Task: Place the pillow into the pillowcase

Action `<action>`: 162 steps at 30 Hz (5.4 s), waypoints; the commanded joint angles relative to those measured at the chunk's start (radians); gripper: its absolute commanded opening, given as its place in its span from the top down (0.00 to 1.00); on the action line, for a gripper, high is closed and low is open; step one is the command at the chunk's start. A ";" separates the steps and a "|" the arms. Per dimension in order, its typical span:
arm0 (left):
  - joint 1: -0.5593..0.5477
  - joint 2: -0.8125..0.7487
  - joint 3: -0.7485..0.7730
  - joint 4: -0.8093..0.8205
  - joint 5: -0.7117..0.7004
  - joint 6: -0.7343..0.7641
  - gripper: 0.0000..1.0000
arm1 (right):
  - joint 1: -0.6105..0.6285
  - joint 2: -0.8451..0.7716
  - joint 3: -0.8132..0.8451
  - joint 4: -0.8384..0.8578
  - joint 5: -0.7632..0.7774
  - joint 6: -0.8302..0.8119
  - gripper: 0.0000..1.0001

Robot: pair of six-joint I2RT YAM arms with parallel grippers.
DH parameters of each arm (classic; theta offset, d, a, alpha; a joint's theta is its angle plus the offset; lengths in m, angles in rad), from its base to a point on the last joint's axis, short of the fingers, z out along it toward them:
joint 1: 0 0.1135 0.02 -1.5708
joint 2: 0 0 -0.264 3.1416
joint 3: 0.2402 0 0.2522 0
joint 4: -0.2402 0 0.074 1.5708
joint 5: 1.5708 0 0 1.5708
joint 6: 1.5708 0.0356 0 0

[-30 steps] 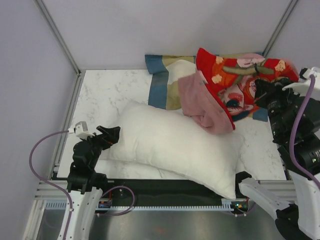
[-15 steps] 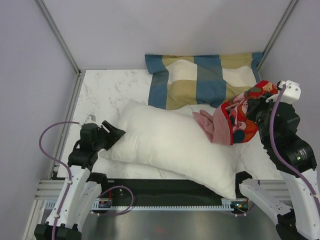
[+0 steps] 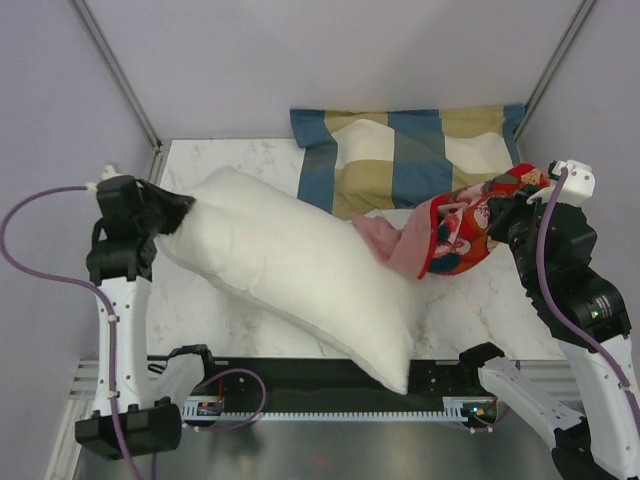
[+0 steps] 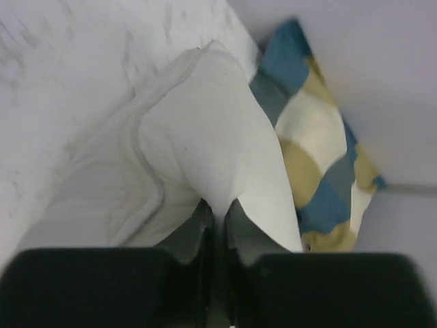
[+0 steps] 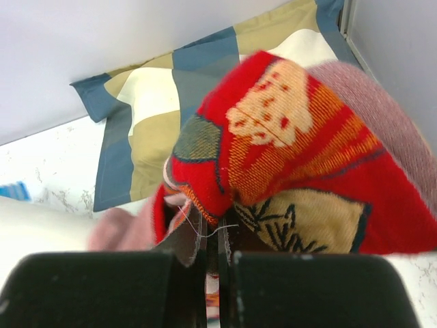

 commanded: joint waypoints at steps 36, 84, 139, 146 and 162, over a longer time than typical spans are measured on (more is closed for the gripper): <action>-0.961 0.563 0.313 0.125 -0.174 0.375 0.00 | -0.001 0.155 -0.071 0.091 -0.111 0.023 0.02; -0.777 0.279 -0.223 0.126 -0.164 0.323 0.98 | -0.257 2.011 1.328 0.267 -0.277 0.331 0.44; -0.790 0.344 0.603 -0.086 0.069 0.449 0.98 | 0.501 0.261 -0.107 0.548 -0.110 -0.184 1.00; -0.799 0.359 0.755 -0.098 0.192 0.405 0.75 | 0.503 0.066 -0.019 0.368 -0.060 -0.209 1.00; -1.447 0.189 0.111 0.344 -0.616 0.574 0.01 | 0.501 0.081 0.002 0.183 -0.097 -0.039 1.00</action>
